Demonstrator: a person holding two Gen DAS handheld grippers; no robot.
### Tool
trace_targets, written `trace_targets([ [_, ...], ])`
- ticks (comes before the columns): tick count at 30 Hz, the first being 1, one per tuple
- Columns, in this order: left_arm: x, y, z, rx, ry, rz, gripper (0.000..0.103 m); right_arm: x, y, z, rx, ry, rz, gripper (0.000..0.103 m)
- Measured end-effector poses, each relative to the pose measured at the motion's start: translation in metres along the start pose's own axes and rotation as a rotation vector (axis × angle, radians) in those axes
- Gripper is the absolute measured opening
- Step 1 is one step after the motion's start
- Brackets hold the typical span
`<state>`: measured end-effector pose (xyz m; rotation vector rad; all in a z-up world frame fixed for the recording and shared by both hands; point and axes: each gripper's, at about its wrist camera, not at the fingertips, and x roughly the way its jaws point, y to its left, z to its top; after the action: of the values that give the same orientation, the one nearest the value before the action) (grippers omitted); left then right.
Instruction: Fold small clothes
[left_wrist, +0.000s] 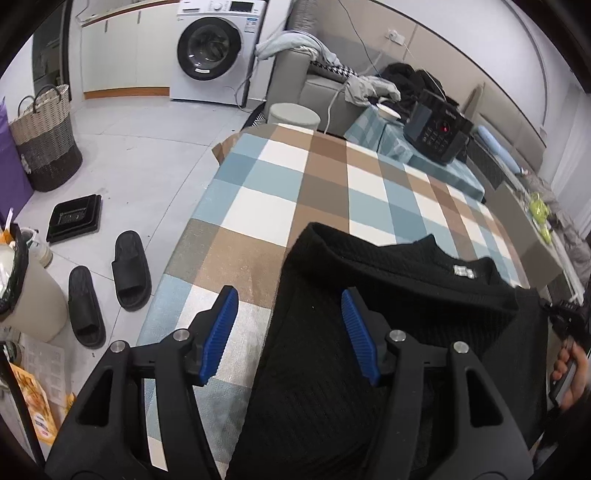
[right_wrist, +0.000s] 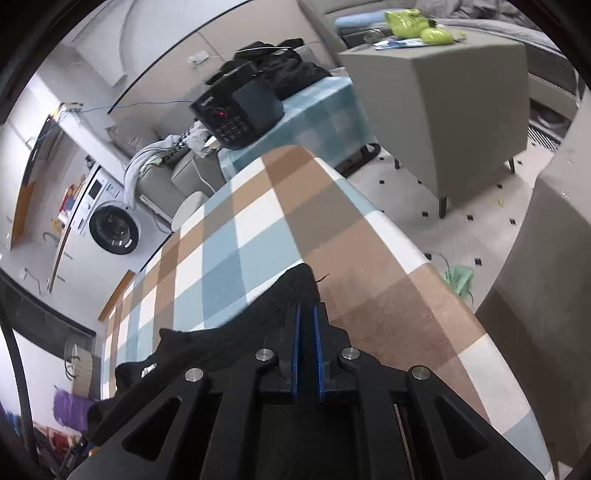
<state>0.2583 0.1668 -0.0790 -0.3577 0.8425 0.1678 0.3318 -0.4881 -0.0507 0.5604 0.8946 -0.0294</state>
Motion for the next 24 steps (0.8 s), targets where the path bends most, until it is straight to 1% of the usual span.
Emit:
trace_targets([
  [1,0.002,-0.002,0.000,0.009,0.005,0.005,0.056,-0.002,0.002,0.000,-0.012,-0.006,-0.013,0.012],
  [3,0.008,-0.008,0.001,0.036,0.016,0.015,0.056,-0.005,0.004,-0.001,-0.007,0.002,0.012,0.021],
  [4,0.012,-0.012,0.002,0.051,0.022,0.013,0.056,-0.006,0.004,0.000,-0.003,0.006,0.027,0.032],
  [5,0.017,-0.017,0.004,0.069,0.029,0.011,0.057,-0.009,0.005,-0.001,-0.002,0.004,0.031,0.038],
  [9,0.039,-0.030,0.008,0.107,0.060,0.020,0.057,-0.020,0.010,-0.005,-0.035,-0.010,0.032,0.041],
  [13,0.051,-0.036,0.012,0.111,0.036,-0.001,0.056,-0.026,0.012,-0.010,-0.055,0.004,0.039,0.044],
  [14,0.054,-0.038,0.012,0.121,0.036,0.001,0.044,-0.027,0.011,-0.012,-0.050,0.010,0.048,0.044],
  [16,0.060,-0.040,0.013,0.136,0.053,0.007,0.025,-0.030,0.008,-0.014,-0.038,0.015,0.054,0.044],
  [17,0.063,-0.040,0.014,0.142,0.057,0.019,0.018,-0.031,0.006,-0.015,-0.034,0.015,0.050,0.044],
  [19,0.063,-0.040,0.013,0.150,0.044,0.024,0.010,-0.031,0.003,-0.015,-0.032,0.015,0.049,0.044],
  [20,0.062,-0.038,0.014,0.147,0.039,0.013,0.007,-0.031,0.003,-0.016,-0.031,0.018,0.048,0.044],
  [22,0.054,-0.034,0.015,0.130,0.017,-0.006,0.006,-0.032,0.002,-0.018,-0.029,0.022,0.046,0.044],
  [24,0.047,-0.030,0.016,0.109,-0.007,-0.017,0.000,-0.032,0.001,-0.019,-0.029,0.023,0.046,0.044],
])
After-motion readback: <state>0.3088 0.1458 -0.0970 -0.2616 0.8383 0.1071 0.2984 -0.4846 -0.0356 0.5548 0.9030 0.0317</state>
